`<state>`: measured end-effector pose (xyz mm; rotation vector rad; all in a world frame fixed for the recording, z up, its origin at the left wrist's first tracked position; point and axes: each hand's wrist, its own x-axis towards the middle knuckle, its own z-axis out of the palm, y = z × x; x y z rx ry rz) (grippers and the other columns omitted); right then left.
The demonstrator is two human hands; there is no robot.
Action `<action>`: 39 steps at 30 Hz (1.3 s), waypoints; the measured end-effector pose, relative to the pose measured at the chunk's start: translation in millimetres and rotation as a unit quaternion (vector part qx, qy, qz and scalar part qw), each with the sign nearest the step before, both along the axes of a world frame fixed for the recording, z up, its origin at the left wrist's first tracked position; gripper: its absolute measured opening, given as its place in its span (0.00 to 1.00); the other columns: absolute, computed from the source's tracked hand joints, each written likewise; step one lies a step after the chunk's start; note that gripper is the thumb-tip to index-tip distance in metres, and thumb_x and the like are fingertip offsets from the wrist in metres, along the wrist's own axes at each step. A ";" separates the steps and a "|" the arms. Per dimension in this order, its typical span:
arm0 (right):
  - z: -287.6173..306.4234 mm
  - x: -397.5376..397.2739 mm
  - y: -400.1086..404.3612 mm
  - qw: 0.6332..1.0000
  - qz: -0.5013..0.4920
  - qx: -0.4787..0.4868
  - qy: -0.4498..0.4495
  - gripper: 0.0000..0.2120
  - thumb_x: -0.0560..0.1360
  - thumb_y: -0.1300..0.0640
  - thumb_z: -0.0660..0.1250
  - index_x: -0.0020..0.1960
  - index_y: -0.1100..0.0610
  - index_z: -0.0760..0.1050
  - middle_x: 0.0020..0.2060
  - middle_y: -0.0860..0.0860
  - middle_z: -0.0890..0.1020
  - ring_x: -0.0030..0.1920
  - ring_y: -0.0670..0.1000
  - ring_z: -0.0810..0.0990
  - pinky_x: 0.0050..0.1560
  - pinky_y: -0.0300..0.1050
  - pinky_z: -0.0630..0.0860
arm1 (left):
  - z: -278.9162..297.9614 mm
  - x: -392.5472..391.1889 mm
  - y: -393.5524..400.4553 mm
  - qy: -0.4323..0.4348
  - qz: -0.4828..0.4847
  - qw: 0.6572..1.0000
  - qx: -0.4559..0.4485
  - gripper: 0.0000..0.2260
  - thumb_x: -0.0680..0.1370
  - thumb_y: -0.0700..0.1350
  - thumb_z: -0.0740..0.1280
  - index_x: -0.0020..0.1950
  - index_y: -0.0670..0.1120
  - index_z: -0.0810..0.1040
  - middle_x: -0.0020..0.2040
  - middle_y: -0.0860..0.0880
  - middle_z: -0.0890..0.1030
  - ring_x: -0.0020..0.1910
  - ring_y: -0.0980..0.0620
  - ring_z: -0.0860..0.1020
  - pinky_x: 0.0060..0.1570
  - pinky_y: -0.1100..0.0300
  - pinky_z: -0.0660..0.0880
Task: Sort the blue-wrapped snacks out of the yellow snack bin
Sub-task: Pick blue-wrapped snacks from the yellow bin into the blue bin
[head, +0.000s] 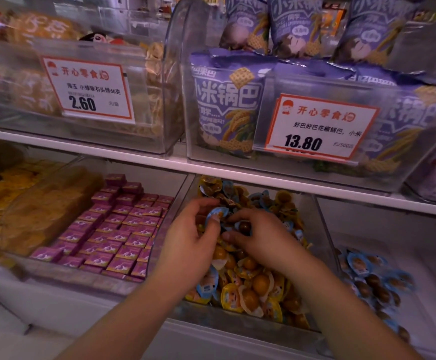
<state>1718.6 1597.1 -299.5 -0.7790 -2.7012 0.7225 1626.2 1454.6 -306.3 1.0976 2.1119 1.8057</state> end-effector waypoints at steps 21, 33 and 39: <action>34.5 44.2 -51.3 0.735 -0.072 -0.629 0.242 0.22 0.72 0.38 0.69 0.51 0.57 0.78 0.33 0.55 0.76 0.27 0.51 0.75 0.17 0.35 0.60 | 2.4 37.2 3.2 0.159 -0.050 0.986 0.027 0.14 0.80 0.52 0.64 0.65 0.60 0.75 0.57 0.63 0.79 0.57 0.63 0.77 0.55 0.68 0.73; 47.2 156.3 7.1 0.878 -0.192 -0.328 0.291 0.18 0.77 0.44 0.68 0.46 0.60 0.81 0.31 0.57 0.79 0.25 0.53 0.77 0.21 0.41 0.67 | 5.1 75.8 15.2 0.252 -0.180 0.949 -0.053 0.23 0.81 0.61 0.52 0.75 0.56 0.67 0.70 0.62 0.67 0.70 0.61 0.67 0.69 0.55 0.67; 21.9 228.4 84.1 0.951 -0.260 -0.131 -0.106 0.23 0.80 0.43 0.60 0.44 0.62 0.79 0.38 0.60 0.82 0.33 0.59 0.80 0.37 0.48 0.77 | 6.2 63.5 17.1 0.257 -0.178 0.947 -0.069 0.18 0.81 0.56 0.56 0.60 0.52 0.81 0.58 0.58 0.79 0.61 0.58 0.76 0.60 0.47 0.73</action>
